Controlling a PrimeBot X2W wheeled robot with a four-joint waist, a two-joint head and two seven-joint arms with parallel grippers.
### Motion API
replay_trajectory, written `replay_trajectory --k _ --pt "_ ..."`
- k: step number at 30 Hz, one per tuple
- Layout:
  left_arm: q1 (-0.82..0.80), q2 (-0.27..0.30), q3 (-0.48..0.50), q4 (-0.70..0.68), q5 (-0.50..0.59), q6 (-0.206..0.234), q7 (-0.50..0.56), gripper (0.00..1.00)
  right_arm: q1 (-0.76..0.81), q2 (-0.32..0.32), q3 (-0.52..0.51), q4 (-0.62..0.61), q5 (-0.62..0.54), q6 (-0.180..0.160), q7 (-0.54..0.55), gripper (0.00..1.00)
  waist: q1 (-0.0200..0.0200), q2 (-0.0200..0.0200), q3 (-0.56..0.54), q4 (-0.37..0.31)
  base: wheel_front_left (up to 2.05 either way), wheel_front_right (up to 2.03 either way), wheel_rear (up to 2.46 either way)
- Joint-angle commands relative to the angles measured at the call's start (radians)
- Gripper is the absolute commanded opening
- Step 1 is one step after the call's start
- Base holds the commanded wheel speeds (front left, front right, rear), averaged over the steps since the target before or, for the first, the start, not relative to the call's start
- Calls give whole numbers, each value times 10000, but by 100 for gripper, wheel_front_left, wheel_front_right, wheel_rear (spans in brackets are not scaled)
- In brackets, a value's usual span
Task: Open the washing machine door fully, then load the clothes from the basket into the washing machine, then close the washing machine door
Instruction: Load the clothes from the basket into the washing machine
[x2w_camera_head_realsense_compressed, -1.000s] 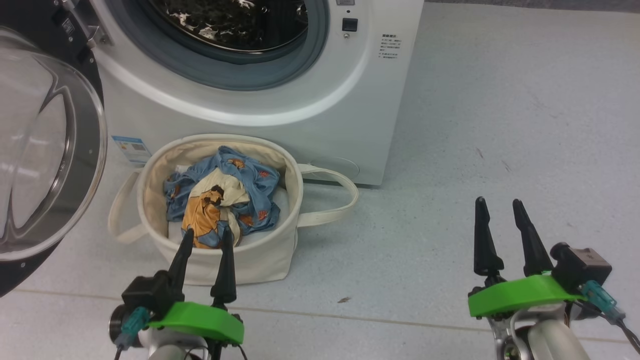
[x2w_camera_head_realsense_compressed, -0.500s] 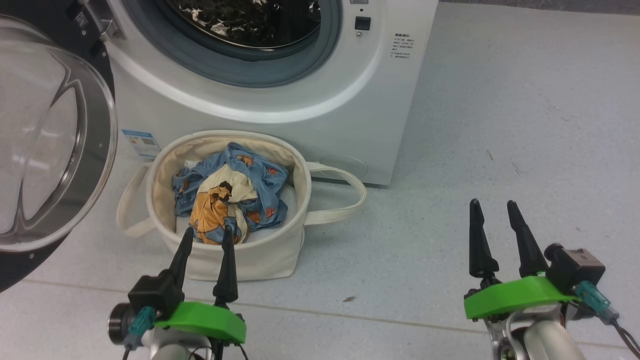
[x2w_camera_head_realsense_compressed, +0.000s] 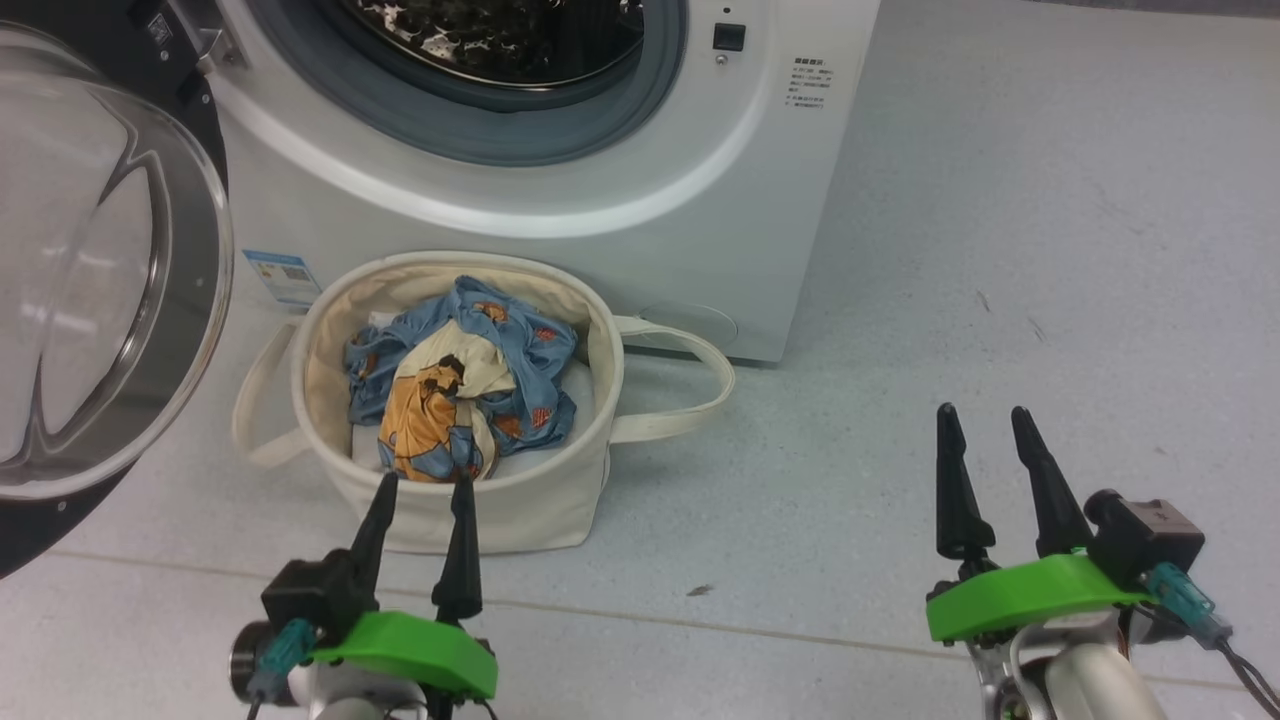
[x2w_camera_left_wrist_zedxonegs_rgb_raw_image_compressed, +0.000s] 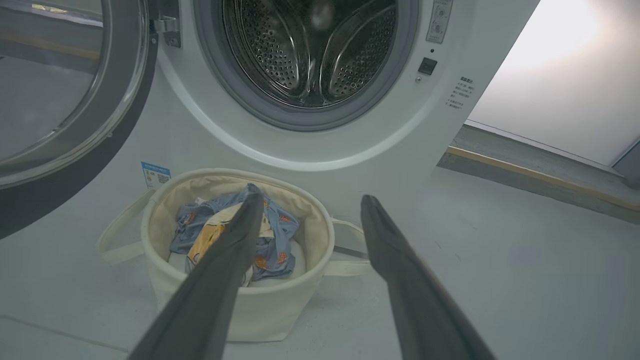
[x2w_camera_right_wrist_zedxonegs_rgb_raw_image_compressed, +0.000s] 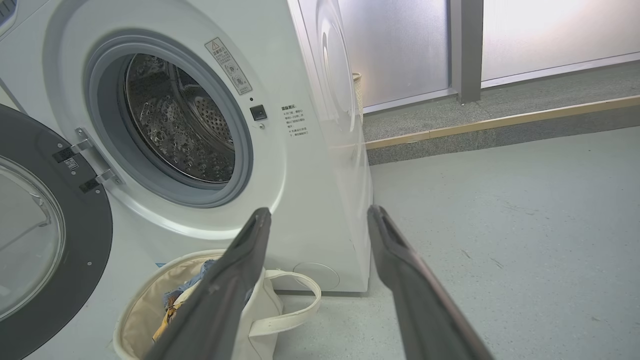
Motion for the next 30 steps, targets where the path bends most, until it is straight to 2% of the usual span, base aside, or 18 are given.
replay_trajectory --k 1,9,17,23,30 --pt "-269 141 218 -174 -165 -115 -46 100 -378 53 253 -279 -104 2 -122 100 0 0 46 4 7 -4 -3" --pt "-556 141 202 161 -251 -99 -46 100 -495 53 256 -282 -164 2 -122 100 0 0 328 67 59 -75 16" --pt "-704 141 69 75 -41 -22 -46 100 -599 53 276 -283 -218 2 -122 100 0 0 524 161 167 -181 14" --pt "-693 141 166 -184 167 354 -46 100 -660 53 297 -295 -238 2 -122 100 0 0 630 198 178 -167 -11" --pt "-734 141 60 193 339 411 -46 100 -667 53 362 -374 -233 2 -122 100 0 0 750 160 73 -73 0"
